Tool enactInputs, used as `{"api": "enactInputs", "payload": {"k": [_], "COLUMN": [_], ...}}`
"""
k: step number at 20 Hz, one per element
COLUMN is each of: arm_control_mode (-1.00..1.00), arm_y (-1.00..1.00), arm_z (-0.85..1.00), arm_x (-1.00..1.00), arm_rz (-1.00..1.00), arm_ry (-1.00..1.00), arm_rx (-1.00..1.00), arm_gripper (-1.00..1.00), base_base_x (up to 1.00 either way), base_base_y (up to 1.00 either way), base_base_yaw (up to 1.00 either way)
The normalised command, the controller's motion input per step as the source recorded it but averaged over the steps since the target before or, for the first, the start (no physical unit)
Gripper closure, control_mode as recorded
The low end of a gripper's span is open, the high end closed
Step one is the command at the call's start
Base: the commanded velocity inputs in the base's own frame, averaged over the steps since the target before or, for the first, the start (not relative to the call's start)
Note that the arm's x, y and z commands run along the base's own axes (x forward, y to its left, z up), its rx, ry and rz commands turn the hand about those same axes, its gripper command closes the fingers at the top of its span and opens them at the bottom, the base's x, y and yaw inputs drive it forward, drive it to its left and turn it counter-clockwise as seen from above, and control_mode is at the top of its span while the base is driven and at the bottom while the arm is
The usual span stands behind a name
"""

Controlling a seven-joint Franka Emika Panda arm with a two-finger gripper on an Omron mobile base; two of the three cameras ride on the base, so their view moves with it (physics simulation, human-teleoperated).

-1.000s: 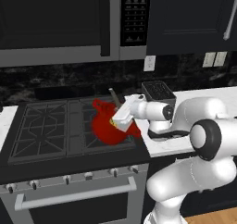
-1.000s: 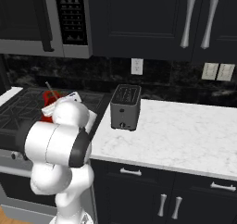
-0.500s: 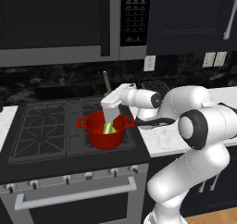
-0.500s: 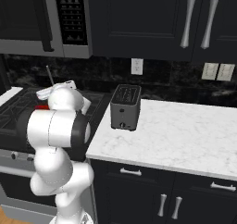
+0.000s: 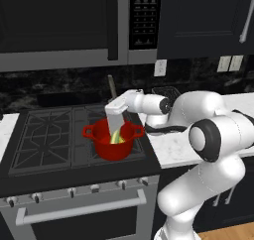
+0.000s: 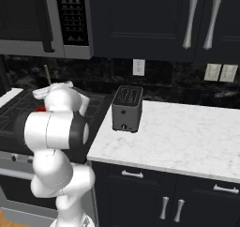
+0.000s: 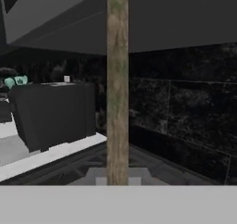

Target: Put the corn and cucumber in the pot. Retrieve the spatula and lightly stir the vegetables in the pot.

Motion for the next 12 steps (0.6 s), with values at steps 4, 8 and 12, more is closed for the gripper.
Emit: {"api": "enactInputs", "payload": {"k": [4,8,12], "arm_control_mode": [-1.0,-1.0,-1.0], "arm_y": [-0.09,0.0,-0.21], "arm_z": [-0.83,-0.65,-0.57], "arm_x": [0.04,0.33,0.95], "arm_rz": [0.35,0.45,0.37], "arm_ry": [-0.1,-0.16,-0.18], "arm_rx": [0.14,0.17,0.16], "arm_gripper": [1.0,1.0,1.0], "base_base_x": [0.0,0.0,0.0], "base_base_y": [0.0,0.0,0.0], "base_base_yaw": [0.0,0.0,0.0]}}
